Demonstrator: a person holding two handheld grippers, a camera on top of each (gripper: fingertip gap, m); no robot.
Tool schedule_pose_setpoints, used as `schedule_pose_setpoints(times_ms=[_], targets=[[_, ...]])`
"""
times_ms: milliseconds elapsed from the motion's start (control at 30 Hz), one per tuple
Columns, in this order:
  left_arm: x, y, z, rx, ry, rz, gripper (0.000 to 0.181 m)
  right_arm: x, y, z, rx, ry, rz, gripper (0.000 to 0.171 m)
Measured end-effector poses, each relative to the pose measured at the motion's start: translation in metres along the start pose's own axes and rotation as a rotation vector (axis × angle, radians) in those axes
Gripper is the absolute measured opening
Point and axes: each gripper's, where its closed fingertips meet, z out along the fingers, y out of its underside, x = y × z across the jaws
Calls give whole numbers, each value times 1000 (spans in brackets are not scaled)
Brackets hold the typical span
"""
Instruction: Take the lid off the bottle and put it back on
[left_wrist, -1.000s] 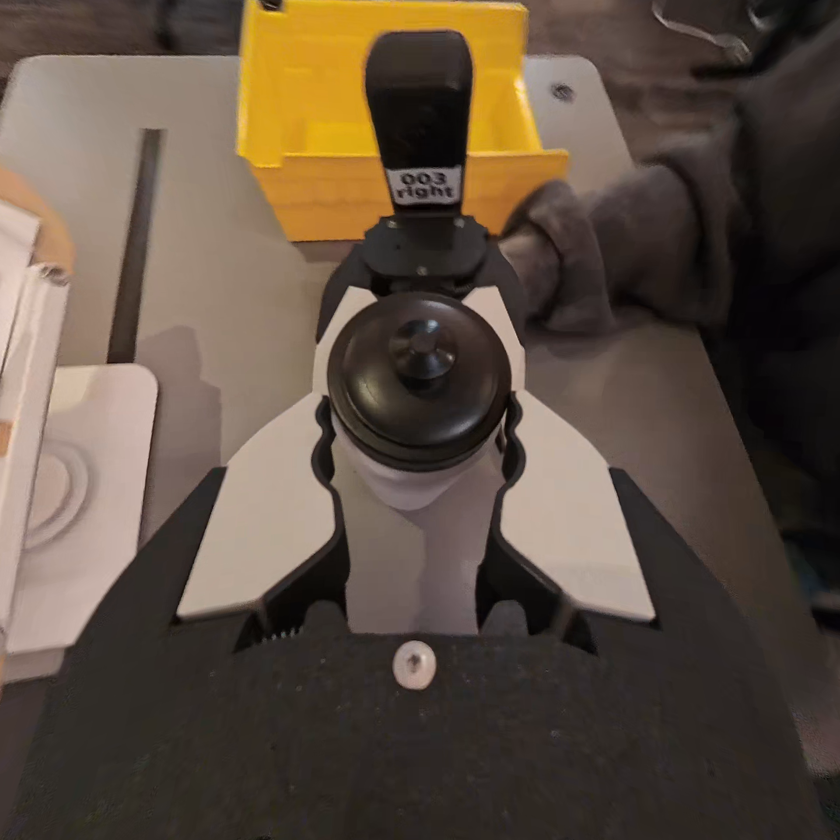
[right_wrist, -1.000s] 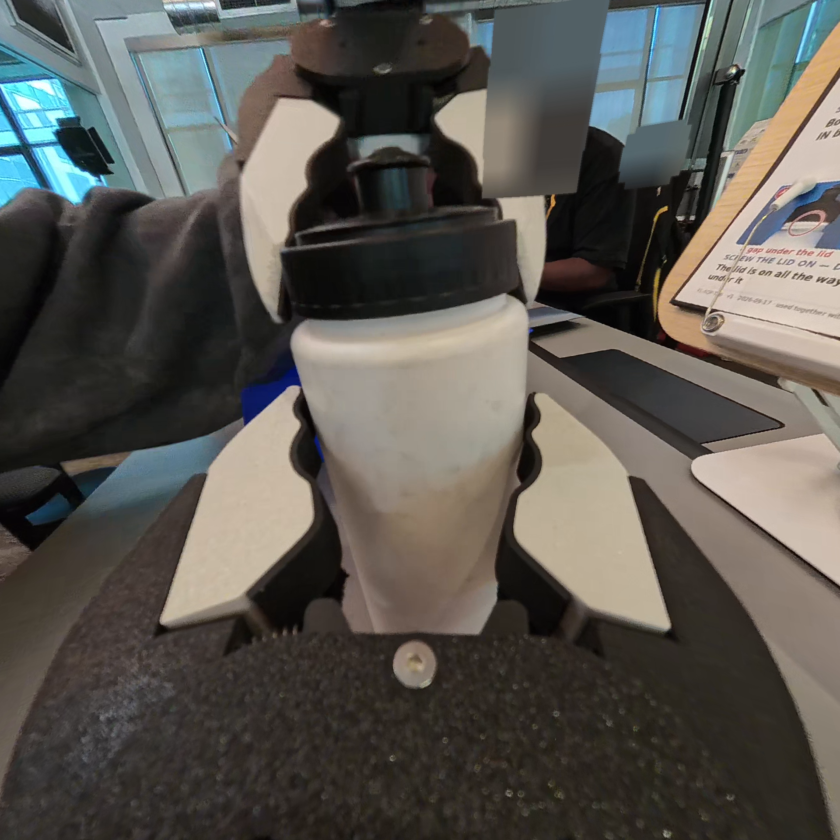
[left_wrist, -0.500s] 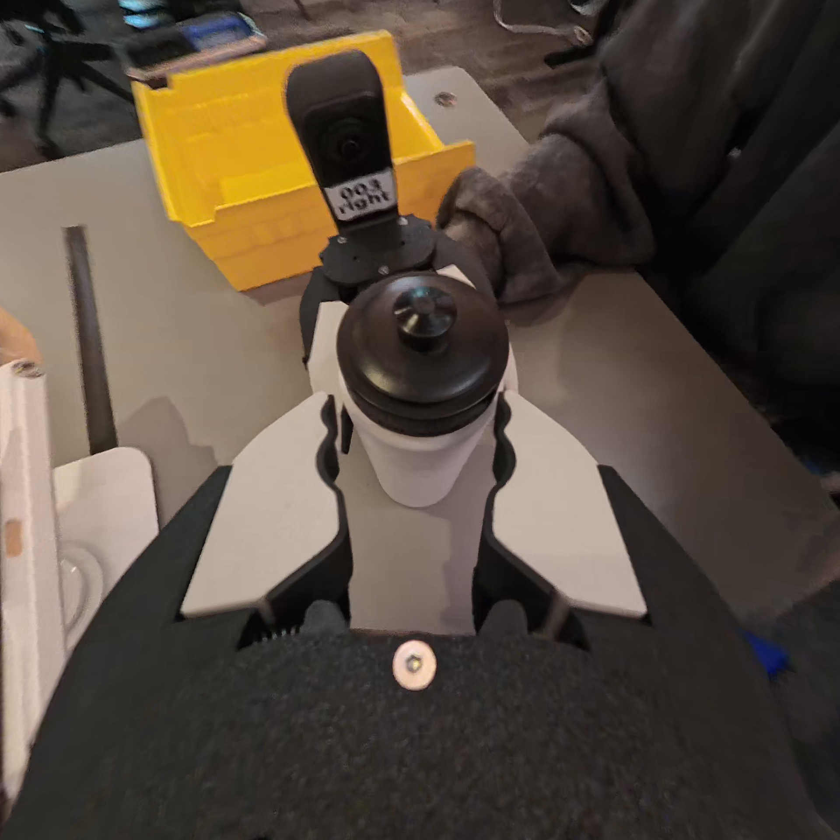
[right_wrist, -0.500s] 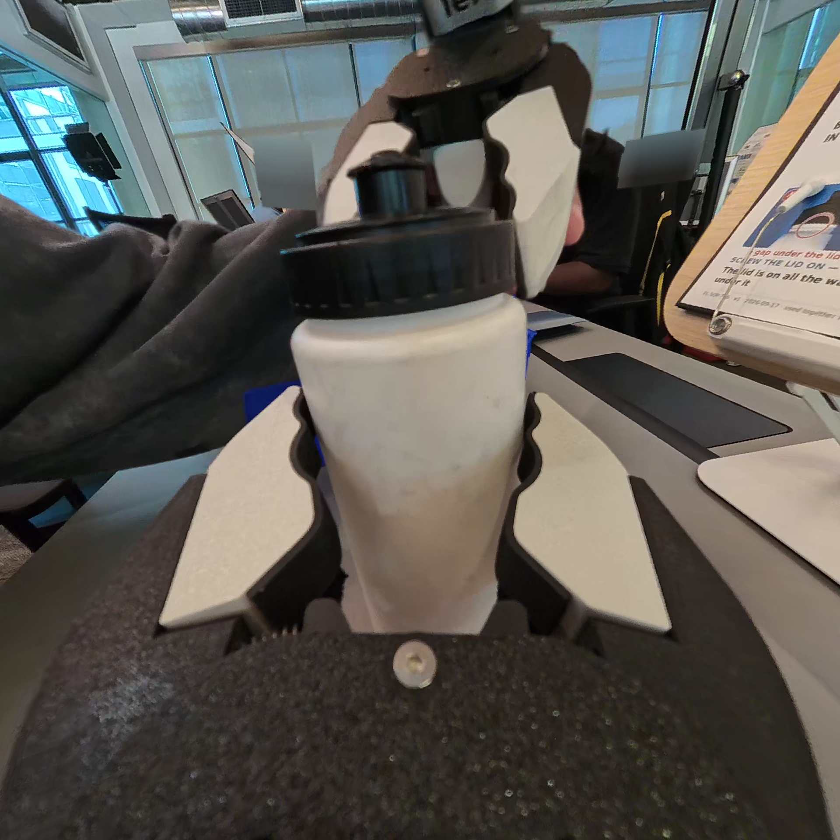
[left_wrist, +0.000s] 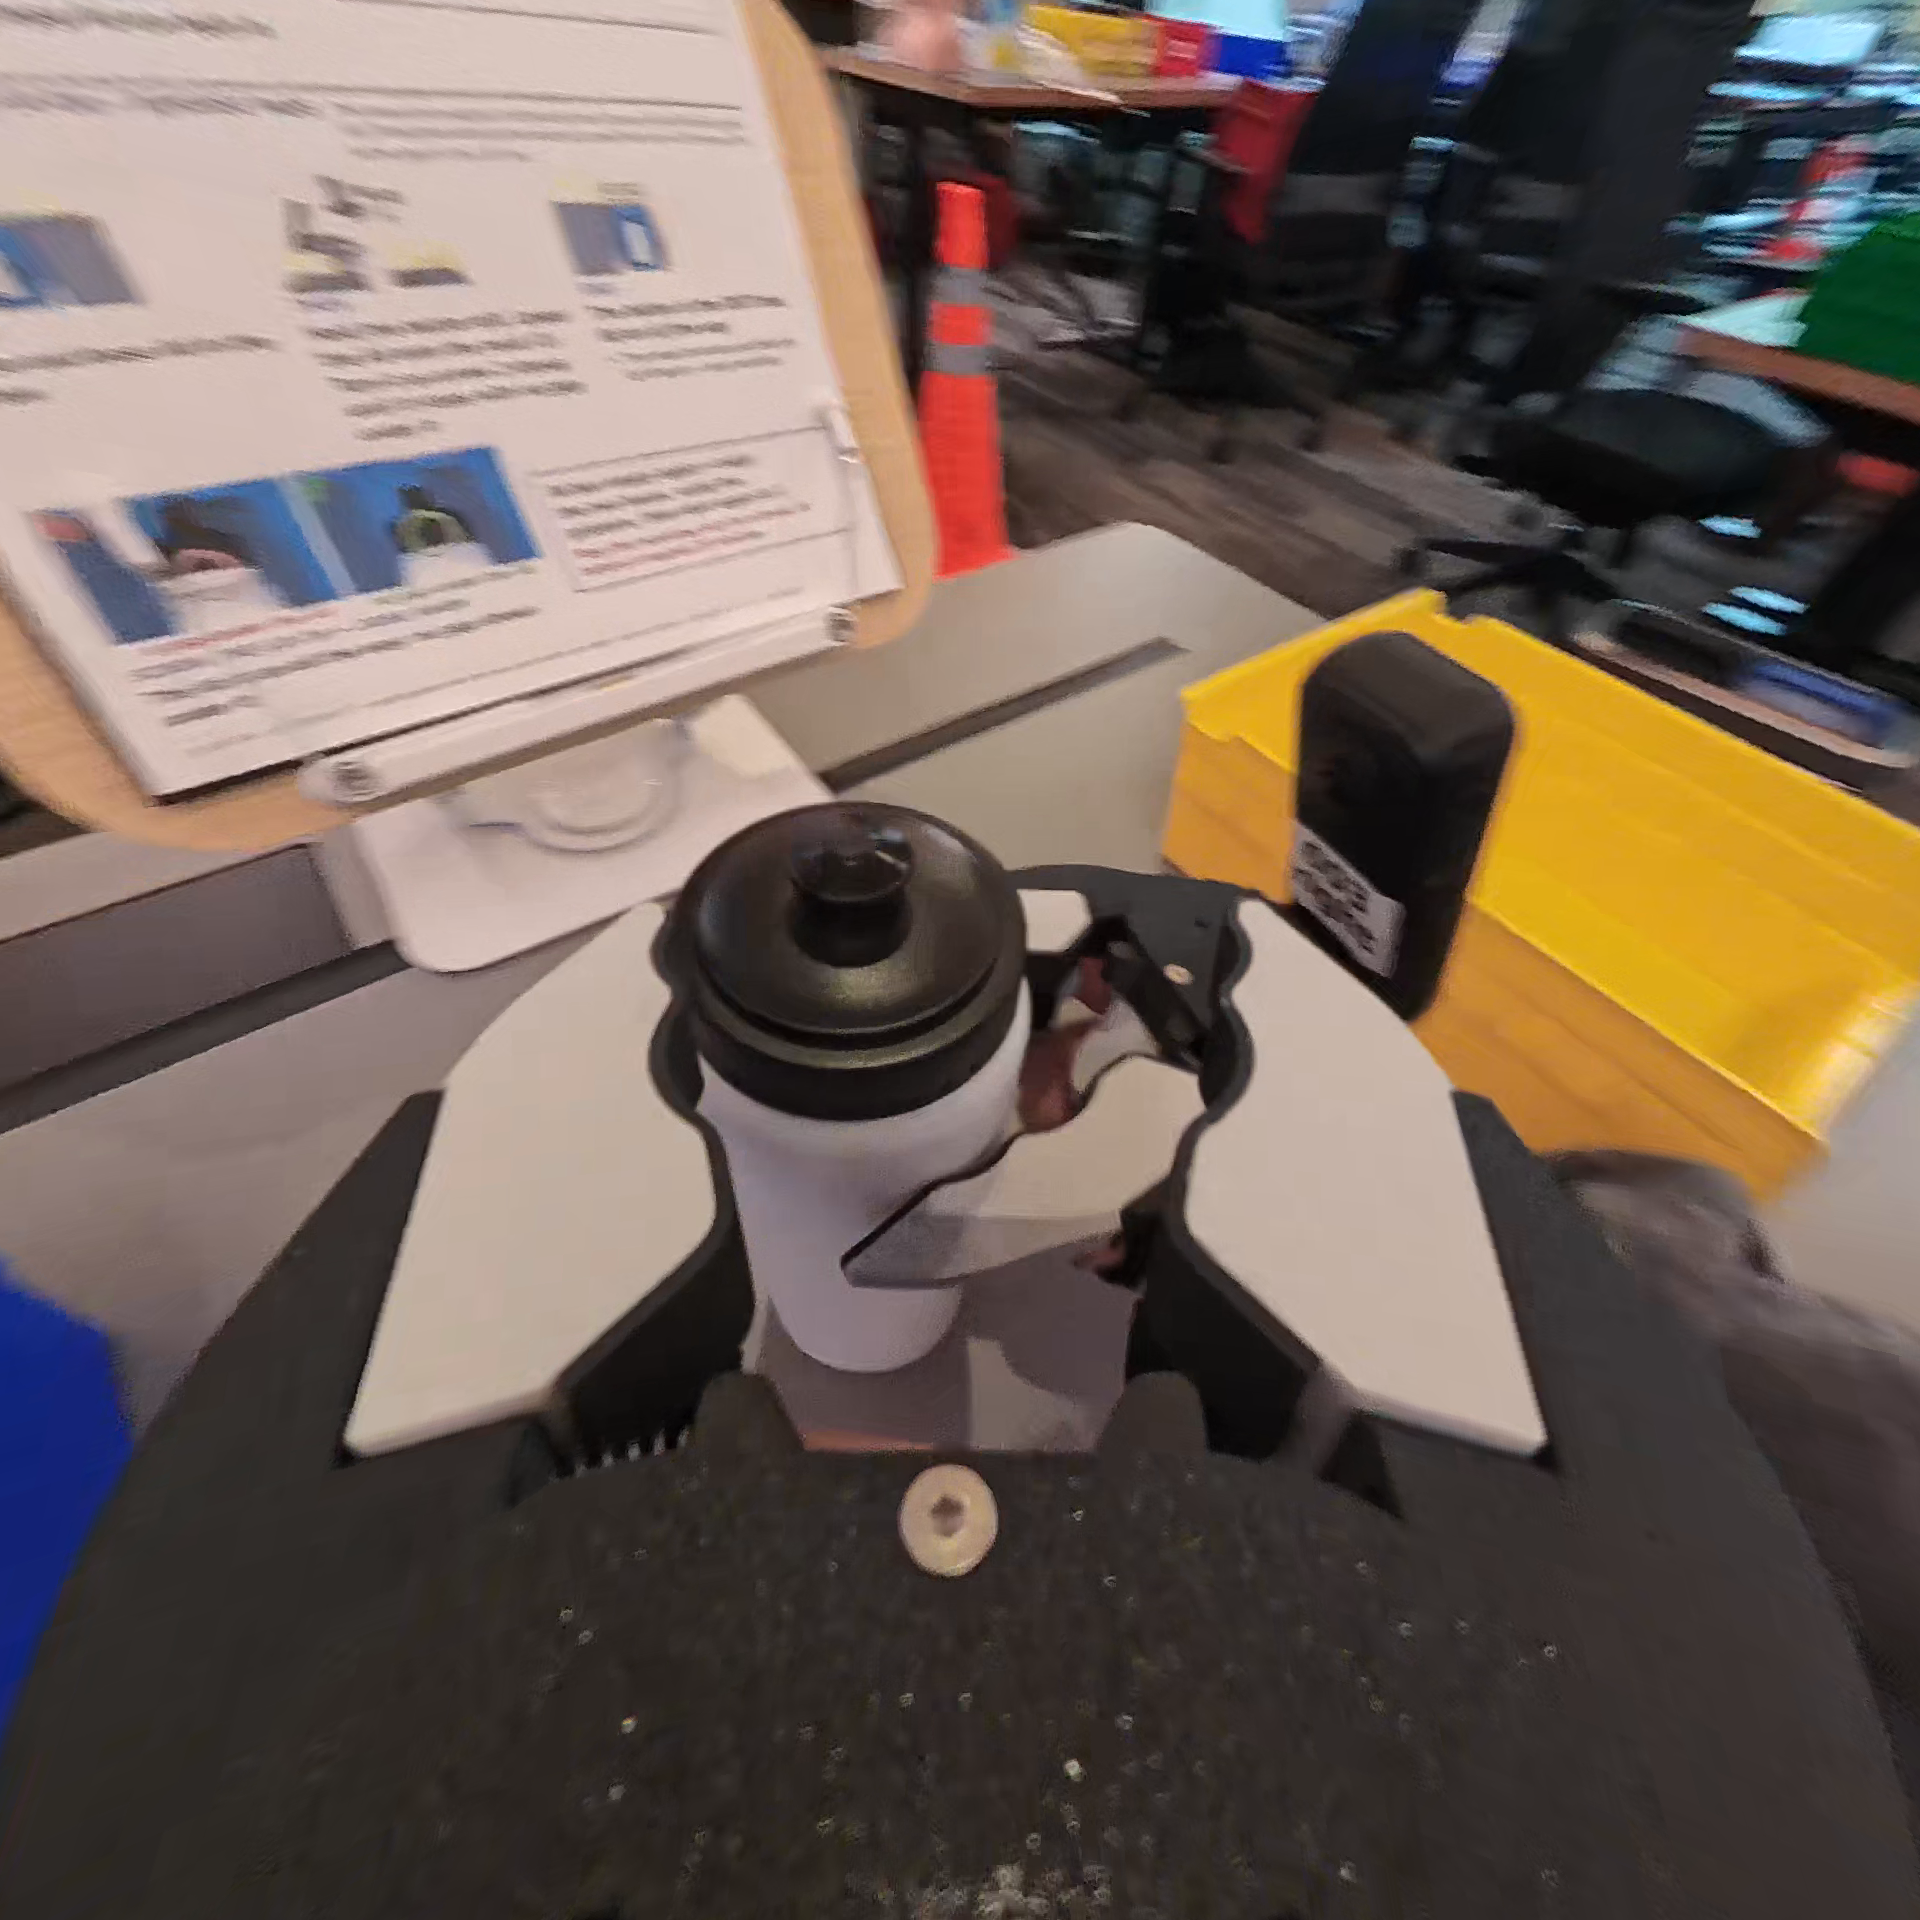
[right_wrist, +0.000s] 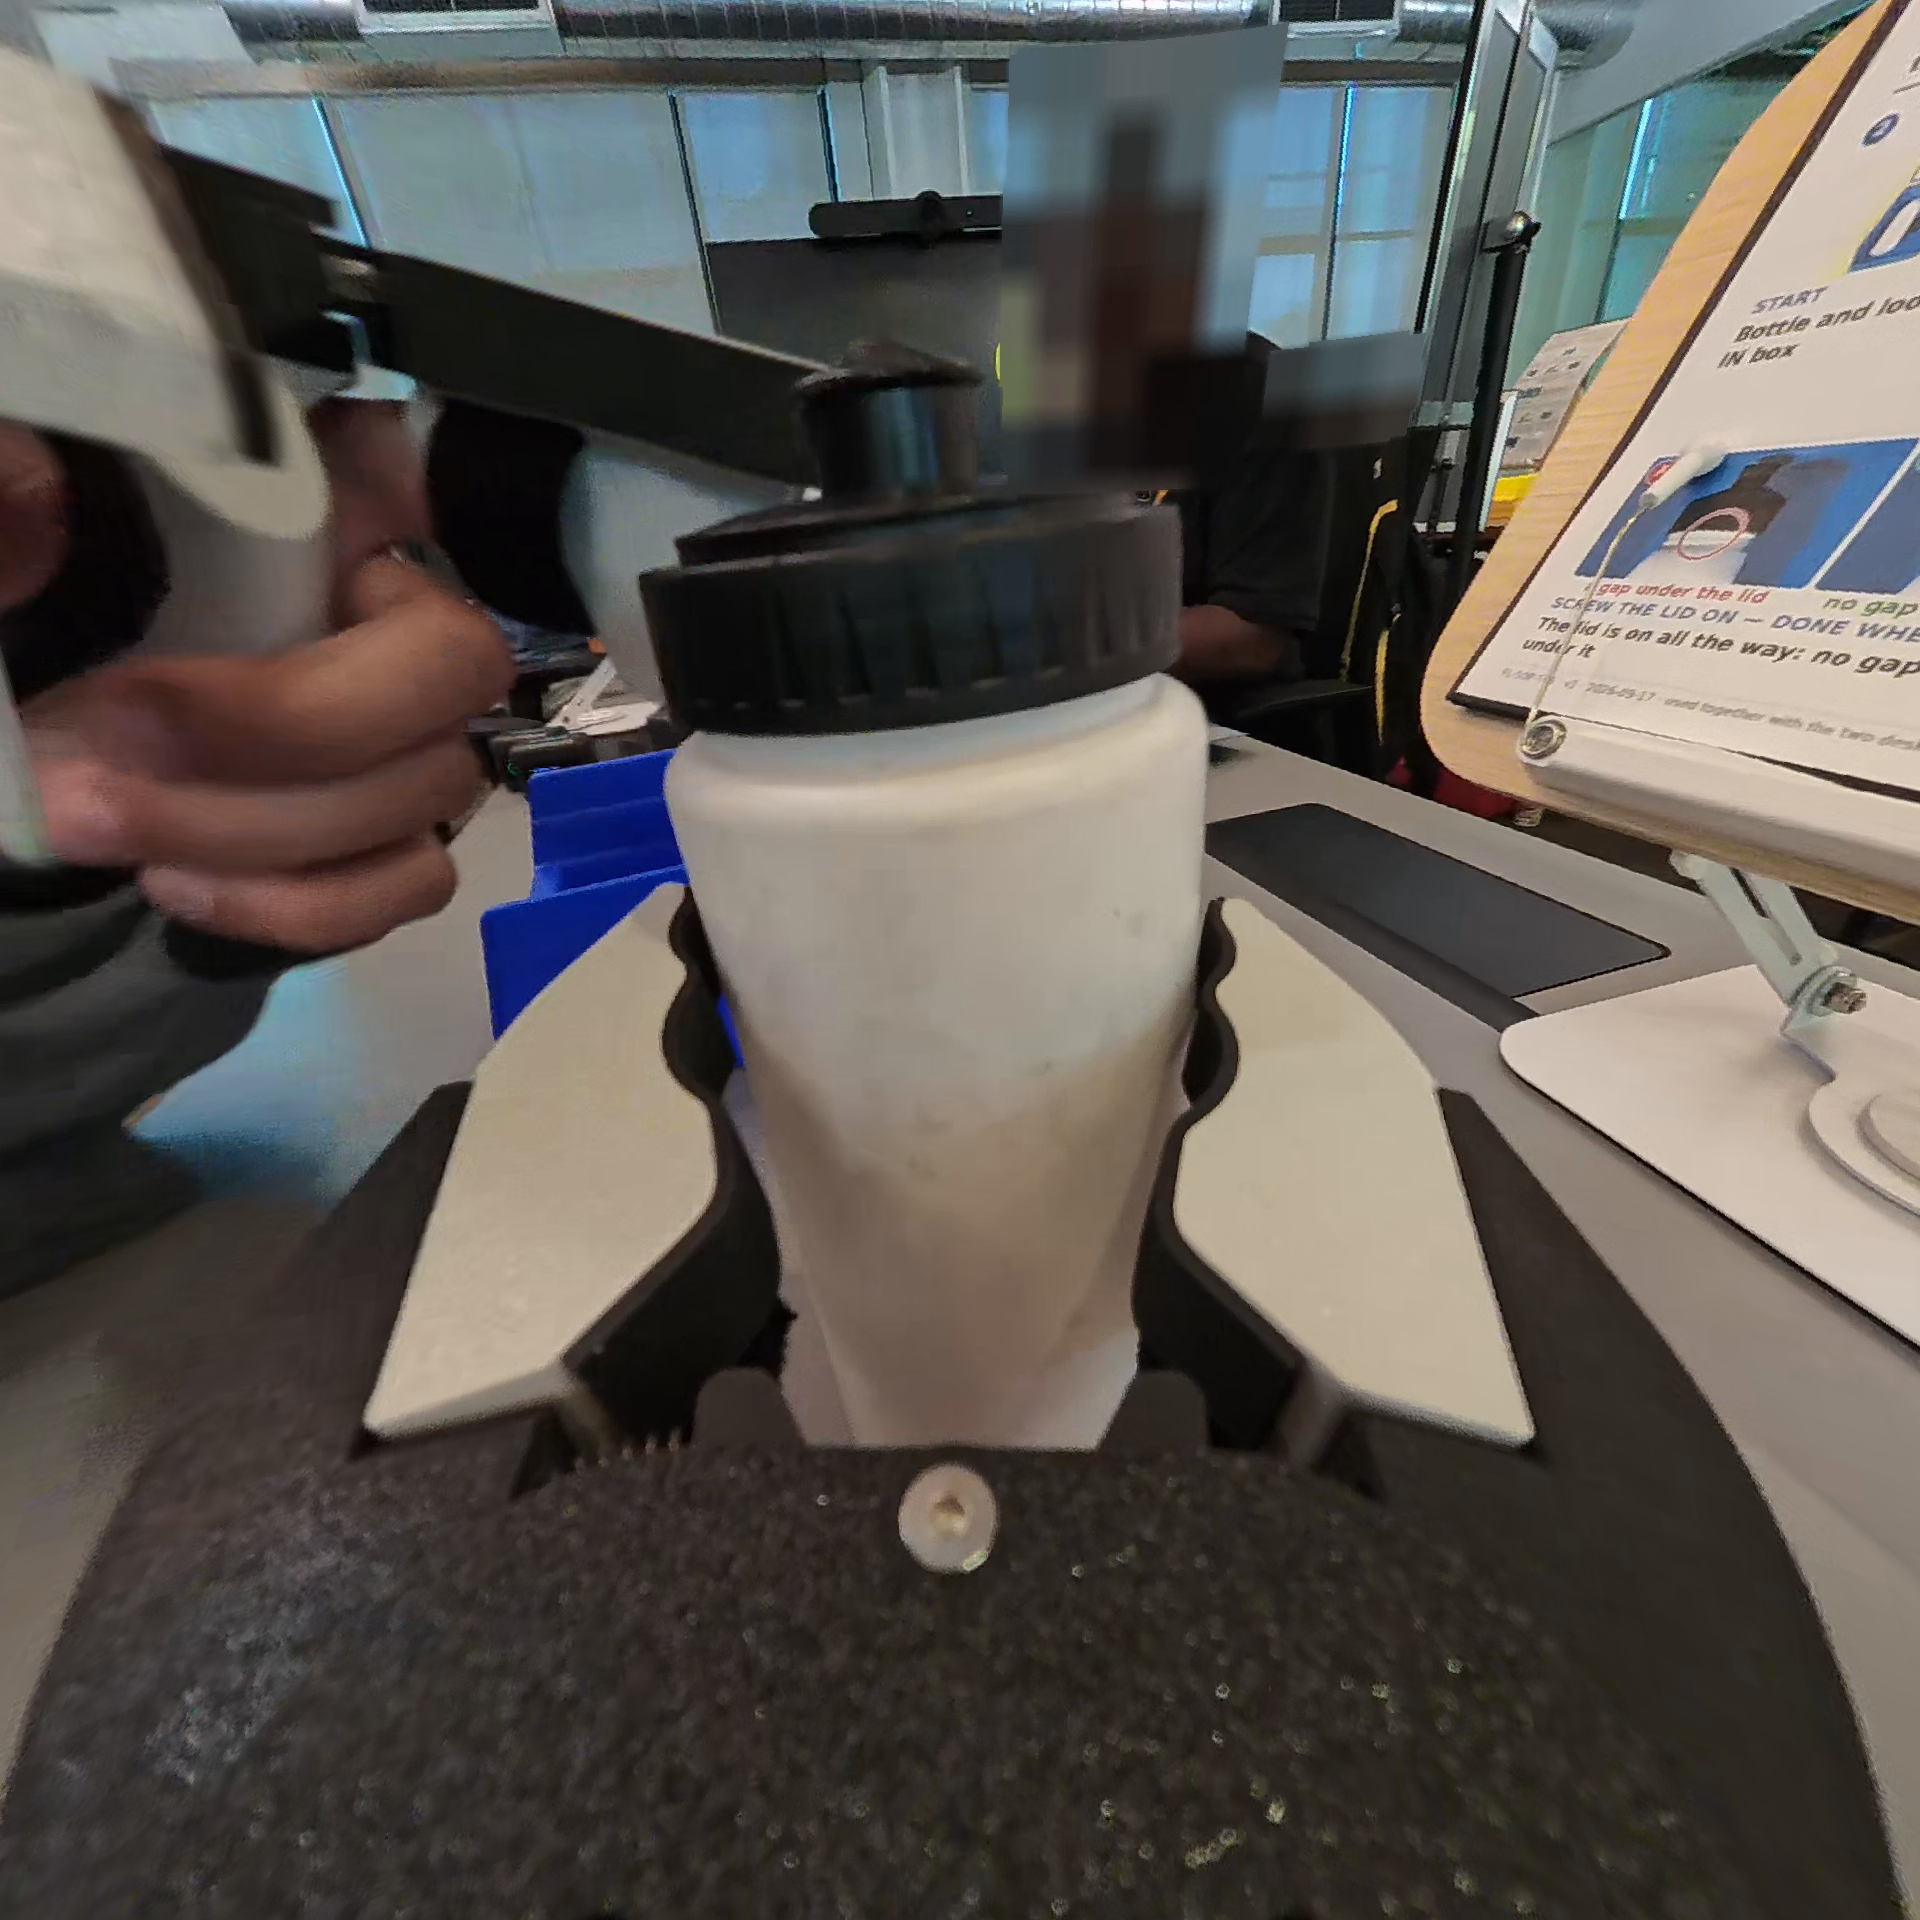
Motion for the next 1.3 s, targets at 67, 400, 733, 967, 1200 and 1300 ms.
schedule_pose_setpoints(times_ms=[67,400,733,967,1200,1300], targets=[[-8,0,6,28,-183,1,84,-1,0,-1,-6,16,-2,87],[-32,19,20,-5,-451,-168,88,-3,1,-1,-23,31,-17,86],[-19,22,28,-113,-12,18,80,-1,2,-2,-27,23,-29,86],[-13,29,22,-251,367,234,78,-1,3,-3,-40,6,-41,85],[-17,31,22,-378,629,383,78,6,4,-3,-59,30,-63,81],[-15,32,21,-379,700,425,78,6,4,-4,-62,30,-61,81]])
